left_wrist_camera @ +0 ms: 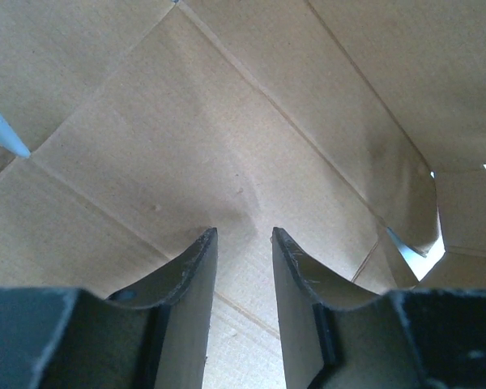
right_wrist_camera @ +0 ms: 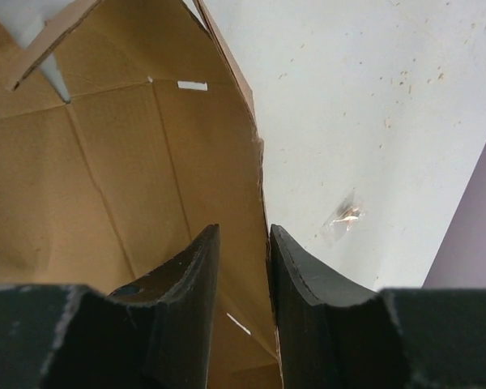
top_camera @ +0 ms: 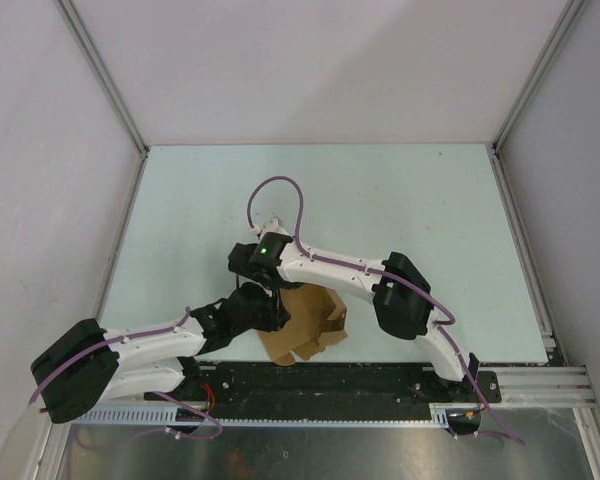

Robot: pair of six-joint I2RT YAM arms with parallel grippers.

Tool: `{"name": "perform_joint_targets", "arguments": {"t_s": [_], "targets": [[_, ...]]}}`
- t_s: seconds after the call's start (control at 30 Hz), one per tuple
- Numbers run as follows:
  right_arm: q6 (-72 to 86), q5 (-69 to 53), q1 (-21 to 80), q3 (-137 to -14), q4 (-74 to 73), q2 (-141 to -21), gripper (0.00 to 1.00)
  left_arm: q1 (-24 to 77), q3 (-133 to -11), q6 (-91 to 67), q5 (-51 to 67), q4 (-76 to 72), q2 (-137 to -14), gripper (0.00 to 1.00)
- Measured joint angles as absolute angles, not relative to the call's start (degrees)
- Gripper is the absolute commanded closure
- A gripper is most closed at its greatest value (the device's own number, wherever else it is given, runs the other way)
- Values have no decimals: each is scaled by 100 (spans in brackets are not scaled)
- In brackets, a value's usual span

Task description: Fold the paper box

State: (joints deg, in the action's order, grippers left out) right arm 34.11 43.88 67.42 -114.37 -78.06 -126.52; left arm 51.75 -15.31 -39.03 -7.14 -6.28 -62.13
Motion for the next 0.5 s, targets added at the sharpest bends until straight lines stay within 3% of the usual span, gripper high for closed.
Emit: {"name": "perform_joint_targets", "arguments": {"t_s": [0.5], "targets": [[3400, 3859, 6698, -10777, -7443, -11920, 58, 5186, -1531, -3852, -683, -666, -6215, 61]]}}
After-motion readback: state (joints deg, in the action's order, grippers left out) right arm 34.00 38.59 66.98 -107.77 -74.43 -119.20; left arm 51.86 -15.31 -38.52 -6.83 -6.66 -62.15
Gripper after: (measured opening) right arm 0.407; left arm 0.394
